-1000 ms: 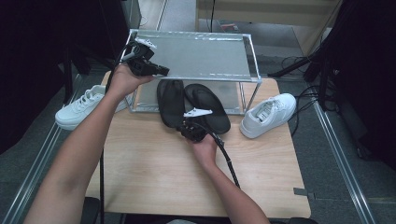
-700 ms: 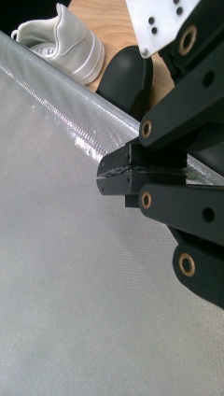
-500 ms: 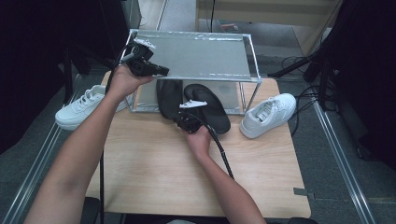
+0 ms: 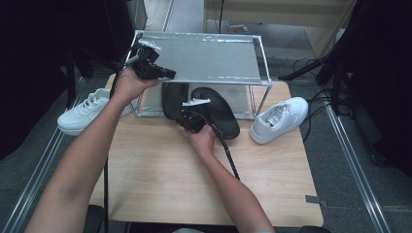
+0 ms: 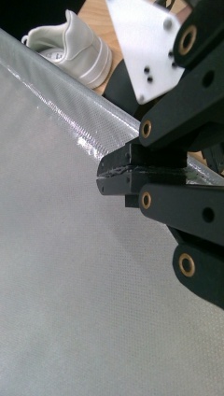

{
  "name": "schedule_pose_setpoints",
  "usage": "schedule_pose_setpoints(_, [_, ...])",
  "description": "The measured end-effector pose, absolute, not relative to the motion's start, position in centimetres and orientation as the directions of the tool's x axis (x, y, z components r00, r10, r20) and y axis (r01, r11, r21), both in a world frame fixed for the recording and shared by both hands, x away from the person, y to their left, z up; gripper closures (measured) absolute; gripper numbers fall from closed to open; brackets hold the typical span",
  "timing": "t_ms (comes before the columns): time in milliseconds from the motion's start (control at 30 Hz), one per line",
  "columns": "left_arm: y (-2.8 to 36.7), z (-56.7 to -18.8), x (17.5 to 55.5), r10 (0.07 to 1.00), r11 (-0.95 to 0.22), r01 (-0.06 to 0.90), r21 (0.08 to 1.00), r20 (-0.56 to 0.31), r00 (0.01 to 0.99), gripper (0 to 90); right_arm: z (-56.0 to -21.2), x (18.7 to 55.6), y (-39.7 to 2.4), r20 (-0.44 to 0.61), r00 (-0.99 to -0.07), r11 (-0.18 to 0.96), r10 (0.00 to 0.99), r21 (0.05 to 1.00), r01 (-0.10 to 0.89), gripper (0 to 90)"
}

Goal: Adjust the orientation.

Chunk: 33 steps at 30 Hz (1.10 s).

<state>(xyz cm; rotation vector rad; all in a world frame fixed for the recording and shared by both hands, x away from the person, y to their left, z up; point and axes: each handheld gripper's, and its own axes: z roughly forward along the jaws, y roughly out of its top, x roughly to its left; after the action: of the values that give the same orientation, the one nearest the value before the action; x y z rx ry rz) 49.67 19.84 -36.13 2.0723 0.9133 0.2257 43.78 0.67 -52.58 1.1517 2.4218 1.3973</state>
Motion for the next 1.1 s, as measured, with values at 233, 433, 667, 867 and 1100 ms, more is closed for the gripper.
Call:
schedule_pose_setpoints(233, [19.8, -36.1, 49.7, 0.680, -0.385, 0.531, 0.755, -0.156, 0.716, 89.9, -52.0, 42.1, -1.7, 0.251, -0.718, 0.293, 0.650, 0.788, 0.541, 90.0])
schedule_pose_setpoints(433, [19.8, -36.0, 49.7, 0.678, -0.391, 0.529, 0.753, -0.152, 0.719, 89.8, -51.3, 40.2, -4.5, 0.248, -0.728, 0.298, 0.639, 0.793, 0.531, 90.0])
schedule_pose_setpoints(667, [19.7, -36.0, 49.8, 0.676, -0.399, 0.528, 0.750, -0.148, 0.722, 89.8, -50.0, 38.4, -7.7, 0.258, -0.728, 0.278, 0.635, 0.803, 0.527, 90.0])
schedule_pose_setpoints(867, [19.7, -35.9, 49.8, 0.675, -0.401, 0.527, 0.749, -0.147, 0.723, 89.8, -49.5, 37.2, -10.5, 0.257, -0.714, 0.265, 0.652, 0.804, 0.532, 90.0])
schedule_pose_setpoints(1100, [19.8, -36.0, 49.9, 0.671, -0.398, 0.526, 0.752, -0.152, 0.725, 89.8, -49.3, 36.0, -13.9, 0.243, -0.690, 0.251, 0.682, 0.808, 0.533, 90.0])
